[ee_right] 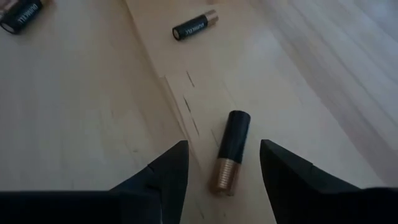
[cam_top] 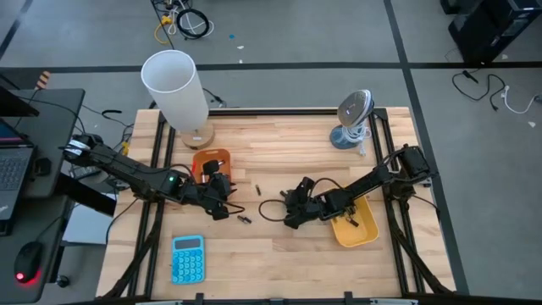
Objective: Sort batteries
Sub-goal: Put the gold battery into the yellow bin
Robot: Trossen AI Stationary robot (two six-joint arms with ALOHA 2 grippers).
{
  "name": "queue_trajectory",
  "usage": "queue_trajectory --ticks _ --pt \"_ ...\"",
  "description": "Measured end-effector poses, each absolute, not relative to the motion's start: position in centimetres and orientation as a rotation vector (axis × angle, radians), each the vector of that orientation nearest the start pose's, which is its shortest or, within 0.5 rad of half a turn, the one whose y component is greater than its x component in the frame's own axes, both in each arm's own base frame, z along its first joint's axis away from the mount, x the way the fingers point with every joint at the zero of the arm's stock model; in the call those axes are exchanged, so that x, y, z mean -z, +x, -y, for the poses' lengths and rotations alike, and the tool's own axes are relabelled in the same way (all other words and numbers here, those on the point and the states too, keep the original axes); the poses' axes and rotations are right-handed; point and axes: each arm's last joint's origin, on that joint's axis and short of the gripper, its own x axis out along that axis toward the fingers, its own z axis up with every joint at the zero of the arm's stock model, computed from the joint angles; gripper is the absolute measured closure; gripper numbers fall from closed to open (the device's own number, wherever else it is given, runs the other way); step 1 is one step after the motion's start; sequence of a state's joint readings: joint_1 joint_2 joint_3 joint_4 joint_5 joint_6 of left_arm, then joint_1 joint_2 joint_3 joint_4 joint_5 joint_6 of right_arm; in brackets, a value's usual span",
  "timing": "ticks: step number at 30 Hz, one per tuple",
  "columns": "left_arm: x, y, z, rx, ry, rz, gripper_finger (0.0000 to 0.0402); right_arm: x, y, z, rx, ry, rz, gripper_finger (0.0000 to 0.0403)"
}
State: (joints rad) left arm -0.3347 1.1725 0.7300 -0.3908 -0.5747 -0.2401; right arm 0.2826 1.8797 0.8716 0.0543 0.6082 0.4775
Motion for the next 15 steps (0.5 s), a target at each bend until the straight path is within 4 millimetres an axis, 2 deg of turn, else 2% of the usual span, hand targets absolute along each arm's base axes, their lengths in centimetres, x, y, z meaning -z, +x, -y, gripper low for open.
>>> queue_trajectory --ticks 10,15 --pt "-22.8 21.9 6.0 -0.312 0.139 -0.714 0.0325 -10.3 33.0 -5.7 0.452 0.192 -0.827 0.0244" --pt "-22.8 21.9 6.0 -0.312 0.139 -0.714 0.0325 -10.4 33.1 -5.4 0.444 0.213 -0.834 0.0268"
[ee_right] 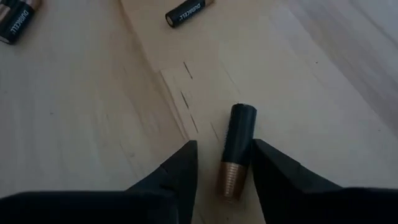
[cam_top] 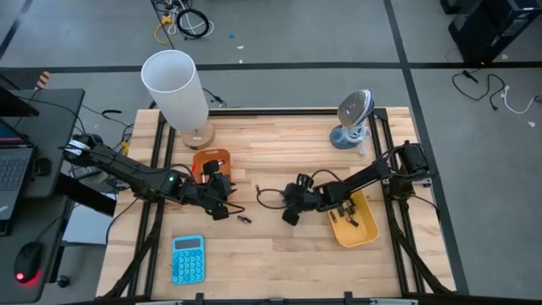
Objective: Sort batteries
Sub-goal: Put the gold battery into the yellow bin
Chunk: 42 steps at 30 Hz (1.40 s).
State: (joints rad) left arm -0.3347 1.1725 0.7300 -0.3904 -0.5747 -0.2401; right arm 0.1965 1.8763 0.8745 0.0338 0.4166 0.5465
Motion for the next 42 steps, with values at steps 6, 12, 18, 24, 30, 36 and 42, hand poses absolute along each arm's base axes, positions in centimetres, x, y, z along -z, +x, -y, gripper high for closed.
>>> queue_trajectory --ticks 6,12,18,24,30,36,42 --pt "-22.8 21.9 6.0 -0.312 0.139 -0.714 0.0325 -10.3 33.1 -5.3 0.438 0.219 -0.846 0.0321" --pt "-22.8 21.9 6.0 -0.312 0.139 -0.714 0.0325 -10.3 33.0 -5.3 0.422 0.217 -0.864 0.0371" --pt "-22.8 21.9 6.0 -0.312 0.139 -0.714 0.0325 -10.3 33.1 -5.3 0.418 0.222 -0.862 0.0371" --pt "-22.8 21.9 6.0 -0.312 0.139 -0.714 0.0325 -10.8 33.1 -5.1 0.41 0.246 -0.85 0.0371" --pt "-22.8 21.9 6.0 -0.312 0.141 -0.717 0.0325 -12.2 33.2 -5.1 0.389 0.271 -0.814 0.0371" --pt "-22.8 21.9 5.9 -0.312 0.143 -0.719 0.0325 -14.0 33.2 -4.9 0.401 0.308 -0.749 0.0371" --pt "-22.8 21.9 6.0 -0.309 0.143 -0.72 0.0325 -16.6 32.4 -4.8 0.397 0.341 -0.699 0.0371"
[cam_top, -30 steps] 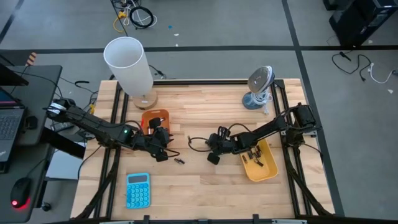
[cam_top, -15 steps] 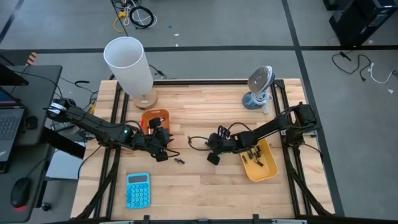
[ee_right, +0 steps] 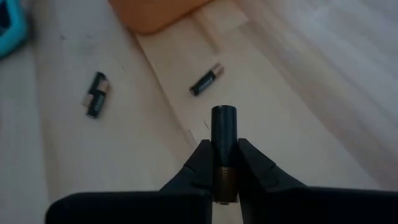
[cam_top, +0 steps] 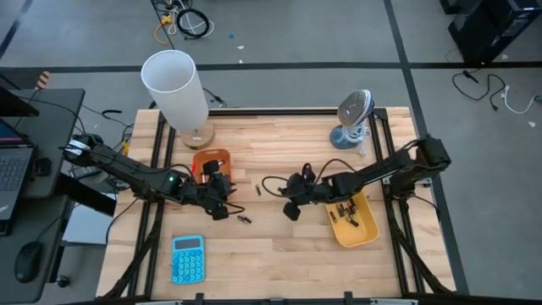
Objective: Sort batteries
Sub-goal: Put the gold battery into the yellow bin
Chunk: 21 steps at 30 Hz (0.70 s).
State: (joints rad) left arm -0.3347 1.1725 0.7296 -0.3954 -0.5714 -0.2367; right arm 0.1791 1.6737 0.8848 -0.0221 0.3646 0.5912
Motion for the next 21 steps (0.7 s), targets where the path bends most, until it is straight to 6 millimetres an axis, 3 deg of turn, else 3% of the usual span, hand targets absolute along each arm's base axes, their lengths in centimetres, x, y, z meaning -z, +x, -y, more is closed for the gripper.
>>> queue_trajectory --ticks 5,12,21 --pt "-22.7 21.9 6.0 -0.308 0.143 -0.721 0.0325 -19.4 30.5 -4.9 0.361 0.298 -0.728 0.037" --pt "-22.7 21.9 6.0 -0.308 0.143 -0.72 0.0325 -23.0 26.0 -5.0 0.273 0.268 -0.856 0.037" --pt "-22.8 21.9 5.8 -0.349 0.16 -0.706 0.0325 -25.0 21.1 -6.4 0.299 0.242 -0.95 0.037"
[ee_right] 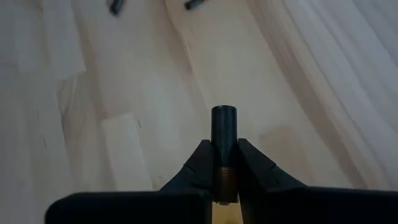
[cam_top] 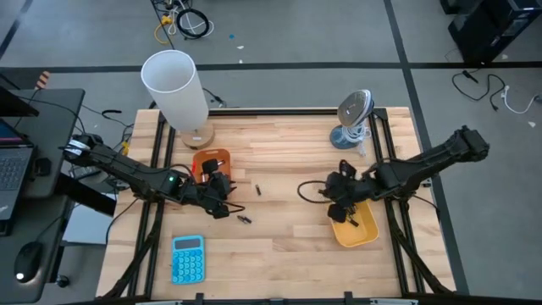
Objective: Sort batteries
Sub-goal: Put the gold battery into the yellow bin
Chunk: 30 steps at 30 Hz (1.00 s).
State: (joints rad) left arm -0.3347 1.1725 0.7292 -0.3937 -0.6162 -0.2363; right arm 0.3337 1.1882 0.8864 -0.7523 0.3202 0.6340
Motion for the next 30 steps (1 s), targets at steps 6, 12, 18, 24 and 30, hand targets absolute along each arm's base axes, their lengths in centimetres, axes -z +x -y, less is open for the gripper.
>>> queue_trajectory --ticks 6,12,18,24,30 --pt "-22.8 21.9 5.8 -0.353 0.159 -0.704 0.0325 -24.6 19.0 -7.8 0.447 0.362 -1.011 0.037" --pt "-22.8 21.9 5.8 -0.362 0.187 -0.703 0.0325 -24.2 16.9 -9.8 0.546 0.477 -1.045 0.037" --pt "-22.9 21.9 5.7 -0.381 0.202 -0.698 0.0325 -23.2 14.9 -11.2 0.634 0.588 -1.045 0.037" --pt "-22.9 21.9 5.6 -0.414 0.217 -0.688 0.0325 -21.5 13.5 -12.0 0.764 0.787 -1.03 0.037" --pt "-23.0 21.8 5.5 -0.474 0.243 -0.67 0.0325 -20.3 13.1 -12.1 0.826 0.889 -0.997 0.037"
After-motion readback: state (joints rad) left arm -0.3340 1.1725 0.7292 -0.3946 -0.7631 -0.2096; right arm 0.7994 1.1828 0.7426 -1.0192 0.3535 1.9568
